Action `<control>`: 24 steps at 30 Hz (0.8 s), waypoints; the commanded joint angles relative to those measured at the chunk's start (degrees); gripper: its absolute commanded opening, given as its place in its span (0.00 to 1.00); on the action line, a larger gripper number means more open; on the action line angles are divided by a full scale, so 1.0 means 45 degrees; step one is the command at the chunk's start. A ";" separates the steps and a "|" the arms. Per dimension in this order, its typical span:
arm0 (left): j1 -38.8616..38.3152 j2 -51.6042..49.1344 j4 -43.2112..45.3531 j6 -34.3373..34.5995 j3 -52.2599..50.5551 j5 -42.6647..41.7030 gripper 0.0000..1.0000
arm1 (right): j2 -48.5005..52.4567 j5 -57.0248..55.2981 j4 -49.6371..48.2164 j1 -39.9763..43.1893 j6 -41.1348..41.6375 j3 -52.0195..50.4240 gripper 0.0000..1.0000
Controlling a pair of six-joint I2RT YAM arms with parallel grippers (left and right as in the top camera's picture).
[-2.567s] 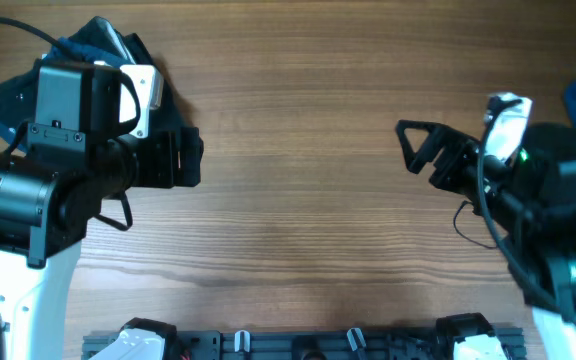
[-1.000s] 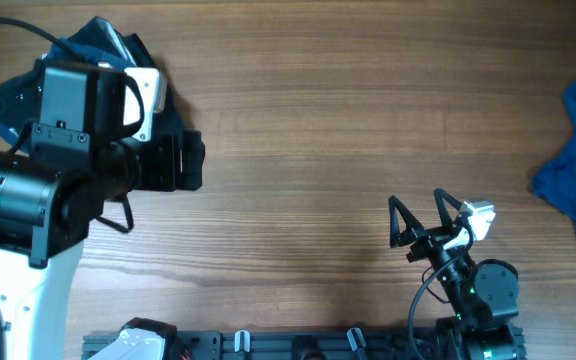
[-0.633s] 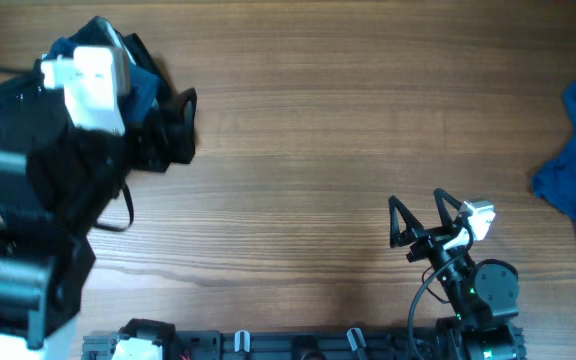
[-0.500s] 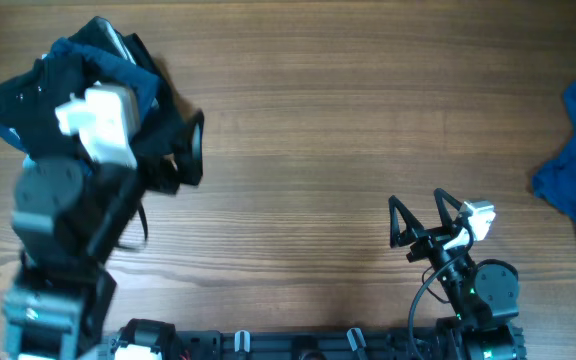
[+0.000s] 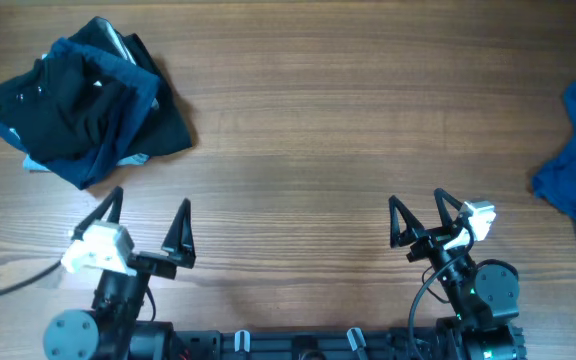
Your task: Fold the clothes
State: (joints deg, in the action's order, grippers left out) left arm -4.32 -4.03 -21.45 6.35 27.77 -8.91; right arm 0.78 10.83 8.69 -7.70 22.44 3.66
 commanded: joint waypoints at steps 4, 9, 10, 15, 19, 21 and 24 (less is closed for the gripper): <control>0.0068 0.0865 0.1763 0.0034 -0.3041 -0.0199 1.00 | -0.0112 -0.0170 -0.0063 -0.0019 0.0049 0.0073 1.00; -0.0155 0.0865 0.2312 0.0029 -0.4347 -0.0039 1.00 | -0.0112 -0.0165 -0.0068 -0.0019 0.0049 0.0073 1.00; -0.0175 0.0865 0.2521 0.0029 -0.4634 0.0000 1.00 | -0.0112 -0.0165 -0.0068 -0.0019 0.0049 0.0073 1.00; -0.0185 0.0865 0.3589 0.0034 -0.5926 -0.0015 1.00 | -0.0112 -0.0165 -0.0068 -0.0019 0.0049 0.0073 1.00; -0.0573 0.0865 0.3910 0.0029 -0.6042 -0.0010 1.00 | -0.0112 -0.0165 -0.0063 -0.0019 0.0049 0.0073 1.00; -0.0826 0.0865 0.3905 0.0029 -0.6042 -0.0010 1.00 | -0.0112 -0.0165 -0.0068 -0.0019 0.0044 0.0073 1.00; -0.0889 0.0860 0.3905 0.0029 -0.6042 -0.0010 1.00 | -0.0112 -0.0165 -0.0068 -0.0019 0.0049 0.0073 1.00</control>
State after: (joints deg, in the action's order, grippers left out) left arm -7.84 -0.78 -4.21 6.35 1.17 -8.88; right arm 0.78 10.83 8.67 -7.70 22.44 3.66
